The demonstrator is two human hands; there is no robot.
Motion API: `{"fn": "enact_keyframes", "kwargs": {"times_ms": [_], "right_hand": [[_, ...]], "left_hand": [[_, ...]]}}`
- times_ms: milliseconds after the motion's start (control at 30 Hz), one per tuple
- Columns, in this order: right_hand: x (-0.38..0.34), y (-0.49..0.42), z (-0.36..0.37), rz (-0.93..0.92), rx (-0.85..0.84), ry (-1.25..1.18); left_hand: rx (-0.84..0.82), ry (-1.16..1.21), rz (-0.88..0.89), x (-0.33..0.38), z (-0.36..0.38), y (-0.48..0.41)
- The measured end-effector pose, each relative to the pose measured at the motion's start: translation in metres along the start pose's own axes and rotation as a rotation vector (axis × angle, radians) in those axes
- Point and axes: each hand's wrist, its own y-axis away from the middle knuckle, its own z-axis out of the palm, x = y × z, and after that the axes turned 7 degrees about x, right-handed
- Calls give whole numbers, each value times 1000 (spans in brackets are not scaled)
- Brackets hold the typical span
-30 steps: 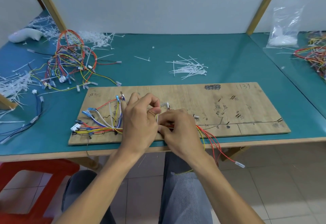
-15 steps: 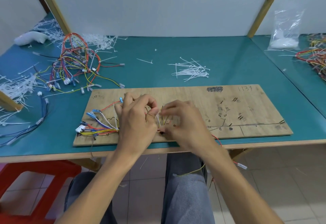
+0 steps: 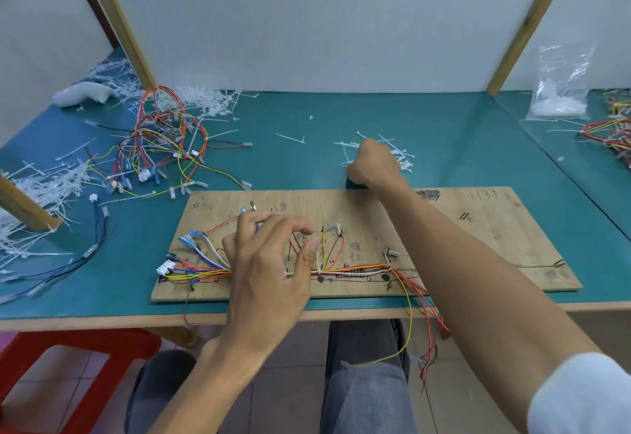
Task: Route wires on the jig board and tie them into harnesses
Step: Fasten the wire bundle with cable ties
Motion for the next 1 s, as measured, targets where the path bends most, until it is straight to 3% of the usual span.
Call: {"fn": "enact_keyframes", "kwargs": {"times_ms": [200, 367, 567, 667, 833, 900, 1000], "right_hand": [[7, -5, -10, 39, -40, -98], [20, 22, -38, 64, -172, -552], [18, 100, -68, -135, -200, -866], [19, 136, -67, -269, -156, -869], [27, 180, -62, -521, 174, -583], [34, 185, -62, -545, 155, -623], [42, 178, -71, -440, 24, -905]], "left_hand": [[35, 15, 10, 1, -2, -6], [39, 19, 2, 15, 0, -22], [54, 100, -135, 29, 11, -58], [67, 243, -235, 35, 14, -65], [61, 263, -201, 40, 11, -50], [3, 272, -185, 39, 7, -43], [-83, 328, -181, 41, 4, -31]]}}
